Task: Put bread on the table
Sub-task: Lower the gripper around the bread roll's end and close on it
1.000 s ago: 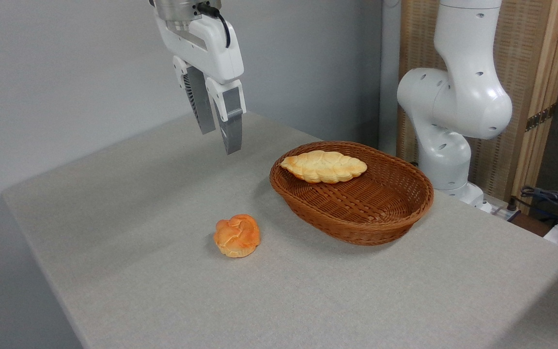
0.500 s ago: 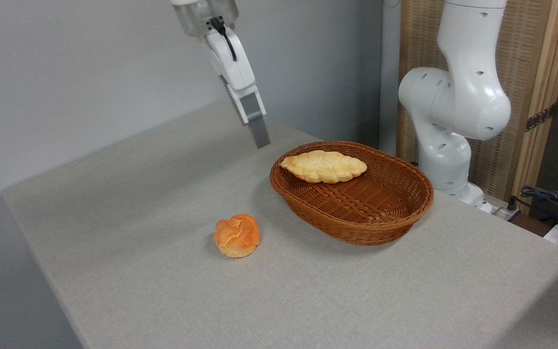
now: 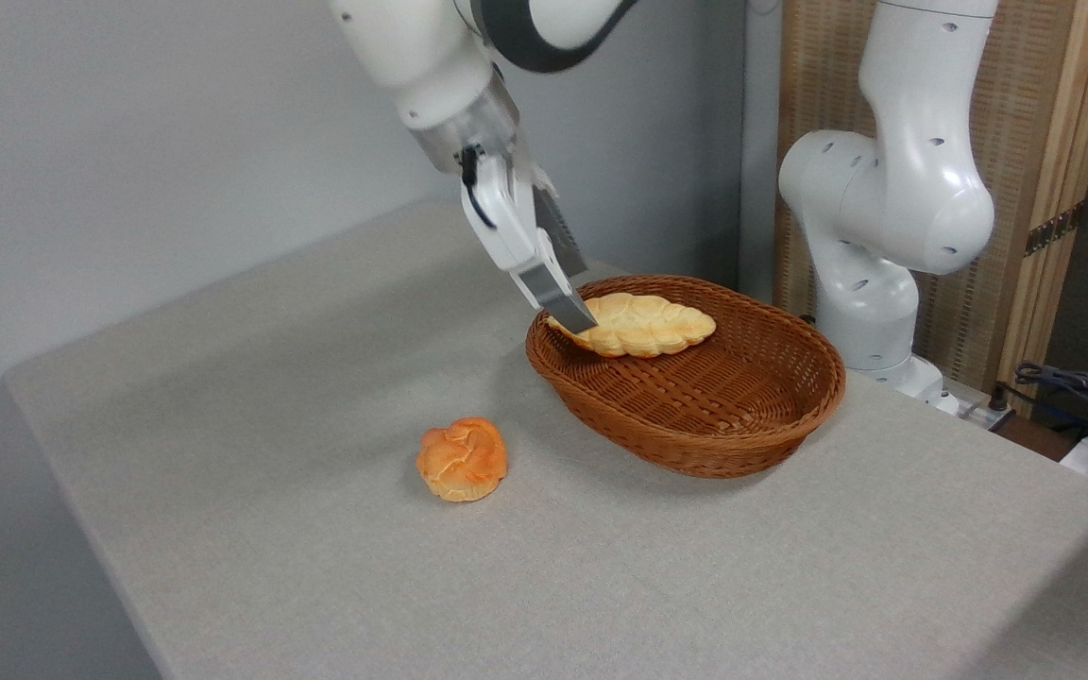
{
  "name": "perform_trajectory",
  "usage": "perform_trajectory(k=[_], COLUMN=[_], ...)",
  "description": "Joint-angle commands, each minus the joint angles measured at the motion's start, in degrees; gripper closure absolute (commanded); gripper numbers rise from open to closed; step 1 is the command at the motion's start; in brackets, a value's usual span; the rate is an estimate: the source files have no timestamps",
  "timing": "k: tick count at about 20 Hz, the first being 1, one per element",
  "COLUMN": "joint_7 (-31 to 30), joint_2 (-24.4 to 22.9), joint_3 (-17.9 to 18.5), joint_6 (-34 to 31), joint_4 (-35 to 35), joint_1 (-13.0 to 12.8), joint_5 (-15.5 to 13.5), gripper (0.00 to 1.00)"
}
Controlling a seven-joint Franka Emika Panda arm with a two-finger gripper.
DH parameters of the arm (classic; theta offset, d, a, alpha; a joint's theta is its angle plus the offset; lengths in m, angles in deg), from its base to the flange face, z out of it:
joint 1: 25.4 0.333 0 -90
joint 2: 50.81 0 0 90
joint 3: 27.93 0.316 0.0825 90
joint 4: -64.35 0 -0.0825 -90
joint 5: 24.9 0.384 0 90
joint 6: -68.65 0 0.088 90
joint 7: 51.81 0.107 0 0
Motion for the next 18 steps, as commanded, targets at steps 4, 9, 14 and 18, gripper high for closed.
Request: perform_trajectory(k=[4, 9, 14, 18], joint_7=[5.2, 5.2, 5.1, 5.0], joint_2=[-2.0, -2.0, -1.5, -1.2], joint_3=[1.0, 1.0, 1.0, 1.0], joint_6=[0.5, 0.5, 2.5, 3.1], joint_4=[-6.8, -9.0, -11.1, -11.3], joint_1=[-3.5, -5.2, -6.8, -6.9], joint_5=[0.1, -0.6, -0.6, -0.9], gripper=[0.00, 0.00, 0.00, 0.00])
